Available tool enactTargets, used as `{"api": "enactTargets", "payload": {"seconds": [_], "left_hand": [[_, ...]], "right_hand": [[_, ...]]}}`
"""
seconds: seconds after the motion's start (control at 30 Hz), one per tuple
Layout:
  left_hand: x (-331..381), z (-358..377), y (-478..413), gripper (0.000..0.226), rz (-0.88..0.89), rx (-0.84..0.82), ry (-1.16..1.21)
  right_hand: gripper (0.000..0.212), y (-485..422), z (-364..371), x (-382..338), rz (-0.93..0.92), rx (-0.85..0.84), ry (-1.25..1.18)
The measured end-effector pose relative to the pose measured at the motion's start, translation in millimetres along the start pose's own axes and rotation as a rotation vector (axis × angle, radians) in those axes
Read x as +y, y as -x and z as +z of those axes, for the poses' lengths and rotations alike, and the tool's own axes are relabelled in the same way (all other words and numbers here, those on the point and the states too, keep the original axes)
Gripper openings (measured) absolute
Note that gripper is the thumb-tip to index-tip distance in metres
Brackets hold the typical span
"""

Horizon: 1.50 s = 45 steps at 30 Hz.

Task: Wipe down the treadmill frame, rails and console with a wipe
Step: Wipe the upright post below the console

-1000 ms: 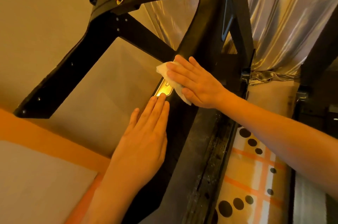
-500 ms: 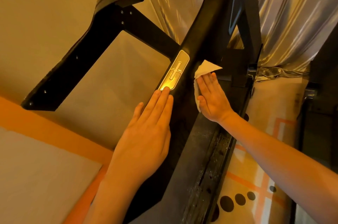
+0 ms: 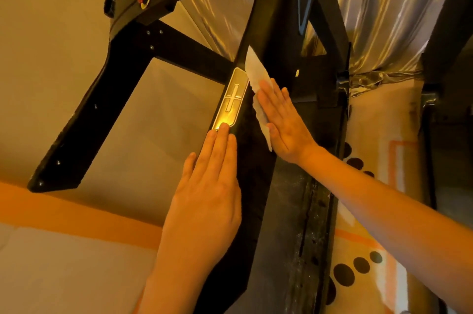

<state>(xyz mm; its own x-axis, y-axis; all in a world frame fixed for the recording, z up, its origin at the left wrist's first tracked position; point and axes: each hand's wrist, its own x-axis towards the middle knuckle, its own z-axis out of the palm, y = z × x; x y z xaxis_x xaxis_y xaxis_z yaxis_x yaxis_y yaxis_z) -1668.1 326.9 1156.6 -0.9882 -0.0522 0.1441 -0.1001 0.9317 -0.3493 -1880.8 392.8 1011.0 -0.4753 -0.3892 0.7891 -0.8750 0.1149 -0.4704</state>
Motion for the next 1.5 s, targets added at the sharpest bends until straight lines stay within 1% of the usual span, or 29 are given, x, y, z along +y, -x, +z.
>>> {"api": "enactTargets", "payload": {"seconds": [0.1, 0.17, 0.2, 0.27, 0.33, 0.5, 0.6, 0.77, 0.83, 1.03, 1.2, 1.33, 1.4, 1.5], "left_hand": [[0.1, -13.2, -2.8, 0.06, 0.024, -0.074, 0.072], [-7.8, -19.1, -2.4, 0.06, 0.029, -0.124, 0.188], [-11.5, -20.1, -1.4, 0.058, 0.052, -0.142, 0.196], [-14.1, -19.1, -0.6, 0.059, 0.1, -0.12, 0.185], [-14.6, -13.5, 1.0, 0.061, 0.093, -0.118, 0.16], [-13.5, -2.6, 1.5, 0.061, 0.116, 0.0, 0.083], [-15.0, 0.4, 1.1, 0.062, 0.153, 0.02, 0.057], [-24.7, 0.4, 8.9, 0.065, 0.227, -0.05, 0.018], [-27.4, 0.8, 13.8, 0.064, 0.241, -0.06, 0.052], [-25.4, 2.3, 14.2, 0.063, 0.209, -0.067, 0.139], [-24.9, 1.5, 13.8, 0.063, 0.203, -0.066, 0.135], [-24.5, -2.7, 14.8, 0.065, 0.201, -0.108, 0.204], [-27.2, -8.4, 14.4, 0.067, 0.195, -0.144, 0.275], [-33.4, -14.7, 19.7, 0.065, 0.212, -0.196, 0.341]], "right_hand": [[0.059, -1.5, -9.0, -2.5, 0.024, -0.048, 0.015], [0.06, -18.7, -22.3, -9.5, -0.028, -0.095, 0.001], [0.059, -29.4, -27.7, -13.8, -0.069, -0.118, -0.008], [0.057, -48.1, -35.4, -21.3, -0.137, -0.164, 0.003], [0.055, -53.3, -39.5, -24.1, -0.156, -0.178, 0.024], [0.059, -15.3, -29.9, -15.7, -0.03, -0.133, 0.006], [0.06, -11.8, -29.2, -18.0, 0.013, -0.118, -0.003], [0.057, -38.8, -39.1, -35.1, -0.048, -0.155, 0.016], [0.056, -40.1, -38.9, -38.4, -0.044, -0.162, 0.016], [0.058, -15.0, -34.1, -33.8, 0.029, -0.144, 0.014], [0.054, -47.4, -38.4, -51.7, 0.006, -0.151, -0.02], [0.055, -26.7, -37.2, -37.9, -0.009, -0.152, -0.005], [0.058, -11.6, -34.4, -30.7, 0.036, -0.146, -0.023], [0.059, 12.0, -23.9, -23.4, 0.152, -0.114, -0.06]]}}
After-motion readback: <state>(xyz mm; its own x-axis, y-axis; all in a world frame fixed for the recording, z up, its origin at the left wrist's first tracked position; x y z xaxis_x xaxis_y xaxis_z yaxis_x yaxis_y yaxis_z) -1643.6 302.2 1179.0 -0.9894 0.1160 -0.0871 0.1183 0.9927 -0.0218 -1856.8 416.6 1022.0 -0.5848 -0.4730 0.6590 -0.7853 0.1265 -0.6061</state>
